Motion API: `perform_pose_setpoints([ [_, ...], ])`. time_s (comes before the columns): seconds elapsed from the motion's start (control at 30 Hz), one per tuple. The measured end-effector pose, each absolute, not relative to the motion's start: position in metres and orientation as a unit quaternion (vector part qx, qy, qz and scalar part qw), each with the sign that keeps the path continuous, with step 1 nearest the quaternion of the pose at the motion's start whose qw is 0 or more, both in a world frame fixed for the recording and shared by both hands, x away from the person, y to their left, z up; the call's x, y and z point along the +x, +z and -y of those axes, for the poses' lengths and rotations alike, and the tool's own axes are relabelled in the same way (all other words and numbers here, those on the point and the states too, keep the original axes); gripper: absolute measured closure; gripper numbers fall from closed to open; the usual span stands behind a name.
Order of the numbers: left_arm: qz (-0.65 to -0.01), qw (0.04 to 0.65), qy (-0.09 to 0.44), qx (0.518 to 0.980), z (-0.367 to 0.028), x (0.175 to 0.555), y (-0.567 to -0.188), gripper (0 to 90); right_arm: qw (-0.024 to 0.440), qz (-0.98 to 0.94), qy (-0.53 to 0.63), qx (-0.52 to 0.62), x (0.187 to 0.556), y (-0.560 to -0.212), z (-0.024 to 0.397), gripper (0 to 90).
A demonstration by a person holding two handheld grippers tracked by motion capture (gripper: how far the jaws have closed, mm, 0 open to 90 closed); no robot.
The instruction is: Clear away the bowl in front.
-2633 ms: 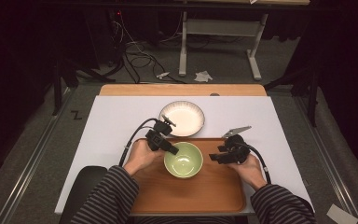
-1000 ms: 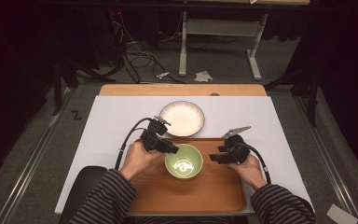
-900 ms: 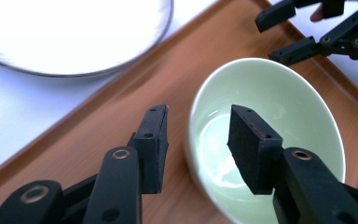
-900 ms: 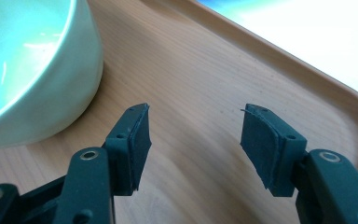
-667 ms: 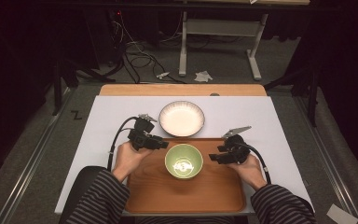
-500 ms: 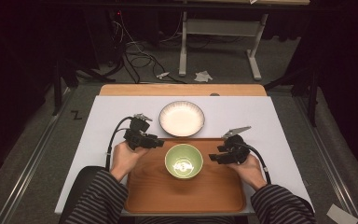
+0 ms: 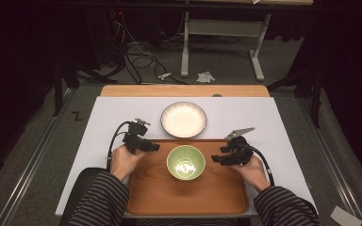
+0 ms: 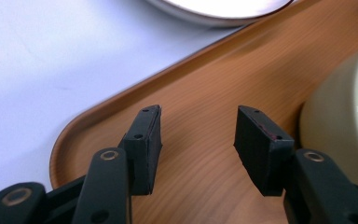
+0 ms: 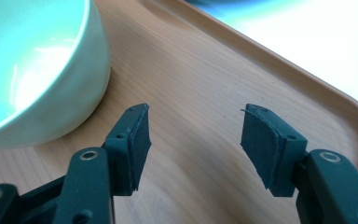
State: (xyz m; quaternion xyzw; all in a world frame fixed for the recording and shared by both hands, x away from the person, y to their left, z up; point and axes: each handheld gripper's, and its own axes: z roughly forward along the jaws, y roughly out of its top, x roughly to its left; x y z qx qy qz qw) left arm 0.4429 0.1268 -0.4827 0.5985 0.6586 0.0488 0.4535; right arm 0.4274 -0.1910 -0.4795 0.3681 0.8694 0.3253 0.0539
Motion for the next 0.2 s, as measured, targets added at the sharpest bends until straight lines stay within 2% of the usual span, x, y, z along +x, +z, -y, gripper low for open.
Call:
perform_pose_setpoints([
  [0.2,-0.659,0.447,0.047,0.603,-0.1247,0.4429,-0.4847,50.0,0.055,-0.869,0.325,0.369,0.4278,-0.4799,0.1914,42.8],
])
